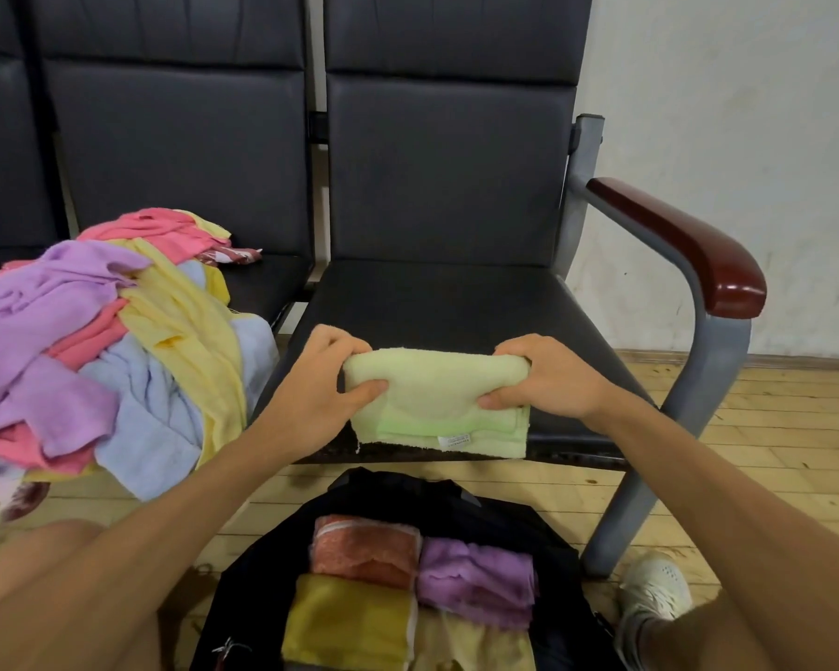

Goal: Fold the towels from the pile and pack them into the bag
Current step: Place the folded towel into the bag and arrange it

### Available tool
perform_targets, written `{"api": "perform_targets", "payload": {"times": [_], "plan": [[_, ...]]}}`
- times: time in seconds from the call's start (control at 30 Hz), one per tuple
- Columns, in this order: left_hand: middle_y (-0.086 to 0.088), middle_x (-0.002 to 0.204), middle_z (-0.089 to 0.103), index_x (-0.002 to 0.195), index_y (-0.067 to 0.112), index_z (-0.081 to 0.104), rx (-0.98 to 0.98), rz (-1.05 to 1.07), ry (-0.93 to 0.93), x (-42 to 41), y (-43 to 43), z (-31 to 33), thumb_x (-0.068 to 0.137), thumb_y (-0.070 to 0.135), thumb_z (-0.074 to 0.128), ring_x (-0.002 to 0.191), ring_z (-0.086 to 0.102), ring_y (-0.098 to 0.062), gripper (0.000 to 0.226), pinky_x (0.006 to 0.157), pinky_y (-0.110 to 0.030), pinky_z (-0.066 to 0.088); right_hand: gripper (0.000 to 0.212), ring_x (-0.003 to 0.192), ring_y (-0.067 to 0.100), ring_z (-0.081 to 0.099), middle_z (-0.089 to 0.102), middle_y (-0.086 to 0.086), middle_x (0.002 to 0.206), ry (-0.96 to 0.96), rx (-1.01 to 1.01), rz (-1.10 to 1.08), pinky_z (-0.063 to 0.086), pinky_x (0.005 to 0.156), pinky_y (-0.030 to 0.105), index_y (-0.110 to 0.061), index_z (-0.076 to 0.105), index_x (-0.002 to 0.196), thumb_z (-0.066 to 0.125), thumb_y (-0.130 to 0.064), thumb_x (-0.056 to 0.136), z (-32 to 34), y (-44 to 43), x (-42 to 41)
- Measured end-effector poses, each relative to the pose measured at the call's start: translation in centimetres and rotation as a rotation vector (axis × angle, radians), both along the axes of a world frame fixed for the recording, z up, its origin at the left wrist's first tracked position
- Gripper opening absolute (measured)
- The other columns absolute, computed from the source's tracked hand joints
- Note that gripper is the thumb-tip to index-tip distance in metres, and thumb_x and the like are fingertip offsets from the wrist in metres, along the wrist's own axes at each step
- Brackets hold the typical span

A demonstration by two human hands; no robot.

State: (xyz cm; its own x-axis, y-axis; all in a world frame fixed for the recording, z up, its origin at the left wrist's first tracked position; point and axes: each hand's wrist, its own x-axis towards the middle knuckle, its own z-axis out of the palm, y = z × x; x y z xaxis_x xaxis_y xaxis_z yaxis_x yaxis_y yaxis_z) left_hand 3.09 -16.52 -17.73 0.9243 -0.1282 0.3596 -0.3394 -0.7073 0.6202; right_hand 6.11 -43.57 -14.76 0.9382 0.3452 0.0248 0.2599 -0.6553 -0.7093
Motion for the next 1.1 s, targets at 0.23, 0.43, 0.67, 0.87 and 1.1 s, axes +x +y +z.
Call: {"api": "perform_targets", "payload": {"times": [0.23, 0.43, 0.67, 0.87, 1.1], "plan": [[0.002, 0.109, 0.059, 0.108, 0.027, 0.049, -0.613, 0.028, 0.420, -1.3, -0.9, 1.5, 0.098, 0.035, 0.049, 0.097, 0.061, -0.015, 0.013, 0.078, -0.040, 0.057, 0.030, 0.097, 0.021, 0.072, 0.074, 0.003, 0.107, 0.334, 0.578, -0.027, 0.060, 0.076, 0.032, -0.015, 0.067, 0.116, 0.071, -0.014, 0.085, 1.3, 0.6, -1.2], [-0.009, 0.103, 0.062, 0.122, 0.012, 0.051, -0.898, 0.046, 0.574, -1.7, -0.9, 1.0, 0.097, 0.042, 0.051, 0.073, 0.062, -0.017, 0.038, 0.047, -0.028, 0.043, 0.028, 0.089, 0.020, 0.073, 0.075, 0.005, 0.102, 0.456, 0.631, -0.151, 0.061, 0.070, 0.033, -0.012, 0.061, 0.118, 0.060, -0.027, 0.095, 0.3, 2.4, -1.7], [-0.010, 0.118, 0.068, 0.120, 0.012, 0.064, -0.802, -0.243, 0.730, -2.9, 0.2, 1.4, 0.088, 0.024, 0.065, 0.089, 0.055, -0.016, 0.034, 0.060, -0.026, 0.034, 0.049, 0.058, 0.012, 0.060, 0.068, 0.014, 0.098, 0.577, 0.533, -0.123, 0.047, 0.041, 0.018, -0.008, 0.063, 0.120, 0.055, -0.047, 0.092, 0.0, 2.1, -2.1], [-0.004, 0.115, 0.071, 0.123, 0.012, 0.062, -0.692, -0.282, 0.757, -4.0, 1.5, 0.9, 0.093, 0.019, 0.060, 0.100, 0.067, -0.020, 0.031, 0.066, -0.024, 0.052, 0.048, 0.121, 0.028, 0.060, 0.064, 0.015, 0.128, 0.804, 0.612, 0.074, 0.049, 0.100, 0.034, -0.001, 0.059, 0.126, 0.070, -0.012, 0.081, -0.3, 1.0, -3.2], [-0.006, 0.106, 0.073, 0.130, 0.025, 0.053, -0.384, -0.377, 0.765, -6.9, 0.4, -2.1, 0.089, 0.034, 0.065, 0.081, 0.071, -0.029, 0.044, 0.072, -0.036, 0.060, 0.049, 0.087, 0.015, 0.065, 0.063, 0.013, 0.121, 0.899, 0.410, 0.097, 0.055, 0.062, 0.020, -0.006, 0.056, 0.132, 0.069, -0.016, 0.086, -2.4, -0.9, -5.7]]}}
